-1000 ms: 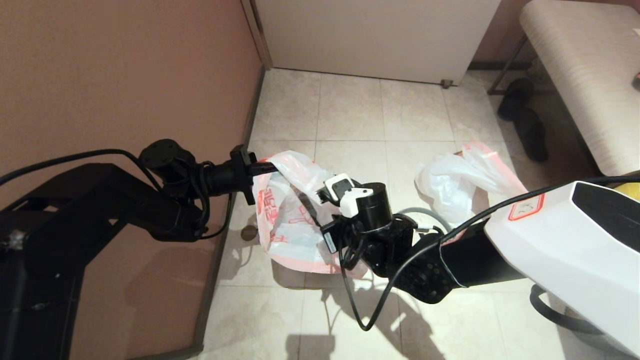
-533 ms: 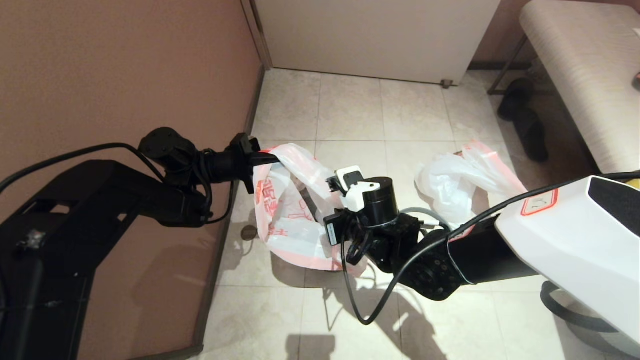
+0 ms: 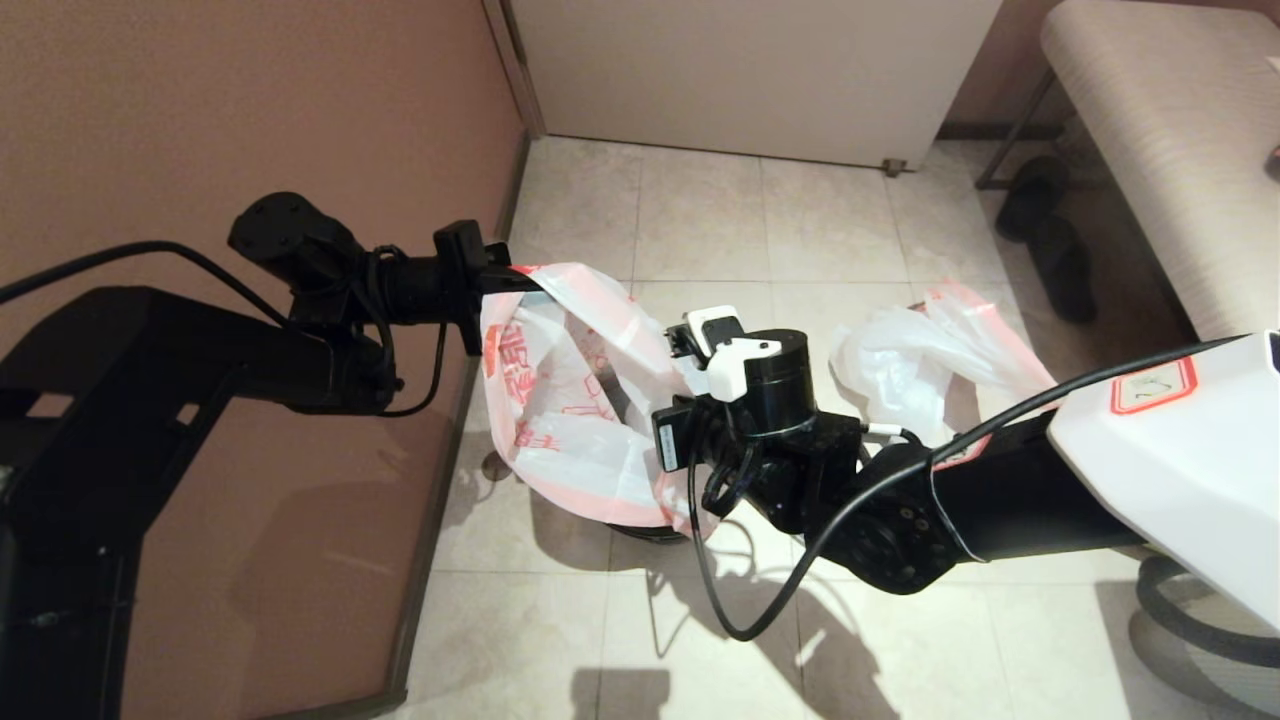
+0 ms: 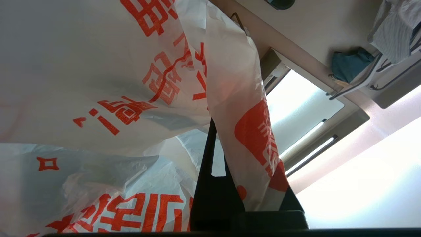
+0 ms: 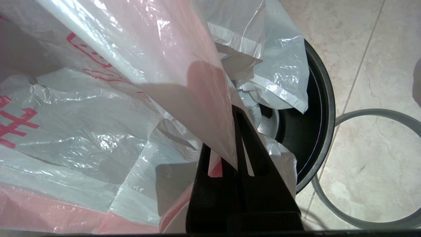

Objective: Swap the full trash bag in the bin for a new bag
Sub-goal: Put the new garbage bag on the trash can

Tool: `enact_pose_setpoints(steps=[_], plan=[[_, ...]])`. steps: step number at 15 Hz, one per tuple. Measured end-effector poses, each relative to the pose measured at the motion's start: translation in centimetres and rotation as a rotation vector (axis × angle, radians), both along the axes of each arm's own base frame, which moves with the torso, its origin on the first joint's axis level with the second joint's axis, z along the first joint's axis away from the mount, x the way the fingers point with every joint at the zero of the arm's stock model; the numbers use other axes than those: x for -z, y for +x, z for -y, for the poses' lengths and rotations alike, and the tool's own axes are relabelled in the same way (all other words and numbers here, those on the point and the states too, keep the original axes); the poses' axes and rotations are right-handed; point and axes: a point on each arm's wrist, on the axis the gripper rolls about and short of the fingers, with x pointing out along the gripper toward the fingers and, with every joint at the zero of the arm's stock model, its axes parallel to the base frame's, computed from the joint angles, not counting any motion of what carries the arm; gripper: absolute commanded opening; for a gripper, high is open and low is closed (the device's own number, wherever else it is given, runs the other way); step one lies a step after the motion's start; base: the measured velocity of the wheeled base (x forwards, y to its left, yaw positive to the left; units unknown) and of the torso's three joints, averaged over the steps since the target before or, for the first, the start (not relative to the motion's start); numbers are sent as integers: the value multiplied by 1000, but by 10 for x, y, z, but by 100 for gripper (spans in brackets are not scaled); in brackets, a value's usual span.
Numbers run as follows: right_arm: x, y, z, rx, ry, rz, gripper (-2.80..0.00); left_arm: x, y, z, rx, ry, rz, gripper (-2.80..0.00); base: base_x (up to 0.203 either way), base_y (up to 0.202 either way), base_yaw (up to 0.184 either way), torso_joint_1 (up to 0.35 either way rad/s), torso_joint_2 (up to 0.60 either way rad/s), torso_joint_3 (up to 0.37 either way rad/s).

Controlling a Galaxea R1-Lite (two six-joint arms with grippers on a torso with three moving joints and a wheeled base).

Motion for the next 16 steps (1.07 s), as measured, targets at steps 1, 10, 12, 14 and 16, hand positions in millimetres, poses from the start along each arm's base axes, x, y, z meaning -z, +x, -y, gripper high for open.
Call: enact_pose_setpoints(steps=[1,10,12,14,16], plan=[[-2,-1,1,0,9,-1,-280,-1,-1,0,1,-1,14,-280,0,0,0,0,0,0],[2,0,0,-21,12,-16,-280,53,24,-6,-22,-5,122,-280,0,0,0,0,0,0],[3,-1,0,-21,11,-17,-280,59,24,-9,-31,-6,202,-280,0,0,0,0,0,0],[3,-1,0,-22,11,-17,-280,67,24,-10,-39,-9,310,-280,0,0,0,0,0,0],[3,-1,-1,-21,10,-17,-280,68,24,-16,-55,-10,418,-280,0,0,0,0,0,0]])
